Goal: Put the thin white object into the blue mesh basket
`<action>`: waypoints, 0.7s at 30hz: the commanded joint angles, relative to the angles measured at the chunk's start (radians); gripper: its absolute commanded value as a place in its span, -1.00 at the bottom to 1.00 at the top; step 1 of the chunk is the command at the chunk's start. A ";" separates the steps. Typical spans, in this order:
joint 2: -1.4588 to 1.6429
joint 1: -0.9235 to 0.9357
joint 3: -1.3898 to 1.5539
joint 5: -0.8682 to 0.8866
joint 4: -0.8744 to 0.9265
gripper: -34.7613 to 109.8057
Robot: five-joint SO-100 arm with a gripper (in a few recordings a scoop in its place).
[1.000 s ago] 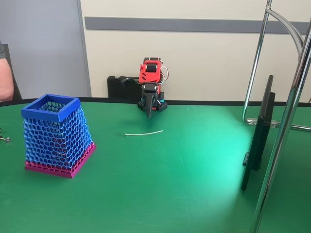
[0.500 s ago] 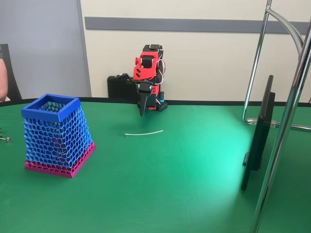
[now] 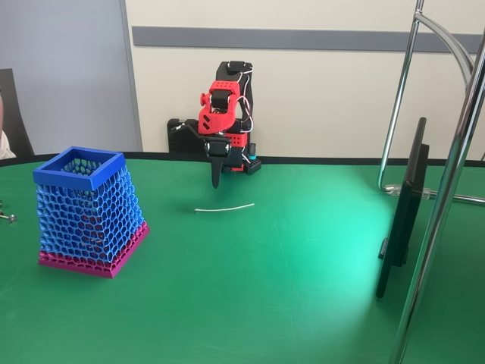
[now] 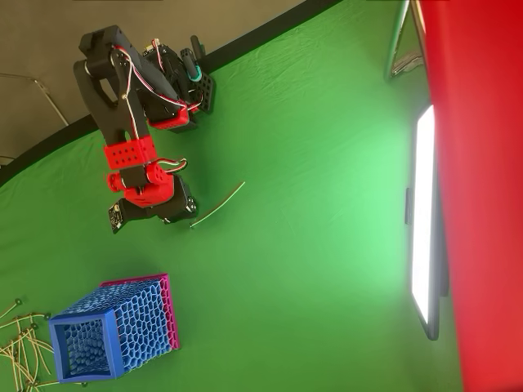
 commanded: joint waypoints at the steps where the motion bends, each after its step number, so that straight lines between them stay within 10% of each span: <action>1: -0.057 0.009 -0.064 0.002 0.003 -0.35; 21: -0.413 0.035 -0.293 -0.021 0.086 -0.32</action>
